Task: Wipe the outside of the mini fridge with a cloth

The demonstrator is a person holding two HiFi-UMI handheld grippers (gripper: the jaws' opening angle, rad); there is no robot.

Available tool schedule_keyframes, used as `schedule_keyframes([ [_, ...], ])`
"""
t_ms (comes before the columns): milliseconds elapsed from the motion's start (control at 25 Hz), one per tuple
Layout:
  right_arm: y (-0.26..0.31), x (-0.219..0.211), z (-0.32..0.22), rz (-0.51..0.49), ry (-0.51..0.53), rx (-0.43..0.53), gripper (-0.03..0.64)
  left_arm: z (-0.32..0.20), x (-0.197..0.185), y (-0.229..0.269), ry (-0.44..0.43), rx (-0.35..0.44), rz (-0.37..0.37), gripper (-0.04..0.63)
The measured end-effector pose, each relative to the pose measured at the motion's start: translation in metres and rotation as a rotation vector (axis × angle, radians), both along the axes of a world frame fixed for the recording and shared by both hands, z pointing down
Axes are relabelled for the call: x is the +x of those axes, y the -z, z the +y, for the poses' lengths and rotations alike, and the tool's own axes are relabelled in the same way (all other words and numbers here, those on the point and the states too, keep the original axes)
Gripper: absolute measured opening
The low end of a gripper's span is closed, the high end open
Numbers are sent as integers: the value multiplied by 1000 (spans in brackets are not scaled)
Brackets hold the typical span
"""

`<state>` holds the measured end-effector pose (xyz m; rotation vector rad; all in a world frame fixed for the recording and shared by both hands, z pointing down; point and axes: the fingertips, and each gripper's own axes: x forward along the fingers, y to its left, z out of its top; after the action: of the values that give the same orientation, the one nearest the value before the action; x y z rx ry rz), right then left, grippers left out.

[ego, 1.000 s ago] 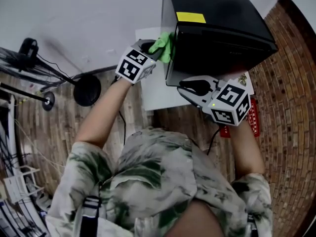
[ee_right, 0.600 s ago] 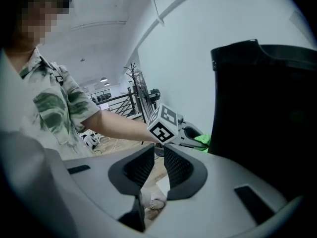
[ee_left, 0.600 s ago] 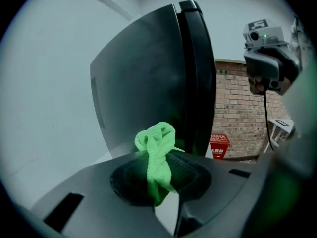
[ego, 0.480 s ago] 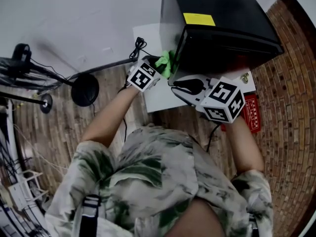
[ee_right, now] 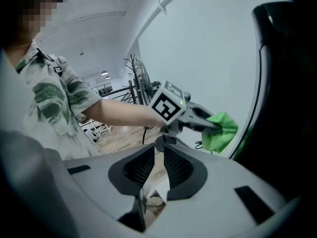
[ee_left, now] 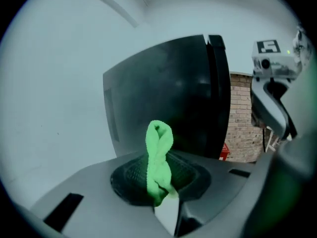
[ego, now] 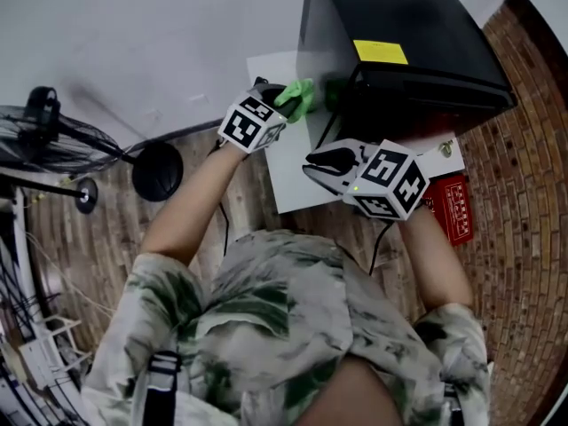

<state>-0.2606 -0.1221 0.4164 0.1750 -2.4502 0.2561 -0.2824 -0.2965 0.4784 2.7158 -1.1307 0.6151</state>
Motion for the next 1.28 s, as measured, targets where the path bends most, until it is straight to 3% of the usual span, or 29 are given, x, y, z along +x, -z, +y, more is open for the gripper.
schedule_keyframes([
  [280,-8,-30,-2,26,-3,-25,78,-39,-10,124,-7,192,100,78],
  [520,-15,-51,-7,50,-9,-55,78,-50,5,156,-45,247,133,78],
  [880,-34,-46,-11,88,-60,-92,77,-37,24,101,-97,180,183,78],
  [1280,-50,-44,-13,119,-92,-123,75,-43,29,-17,-119,18,77,78],
])
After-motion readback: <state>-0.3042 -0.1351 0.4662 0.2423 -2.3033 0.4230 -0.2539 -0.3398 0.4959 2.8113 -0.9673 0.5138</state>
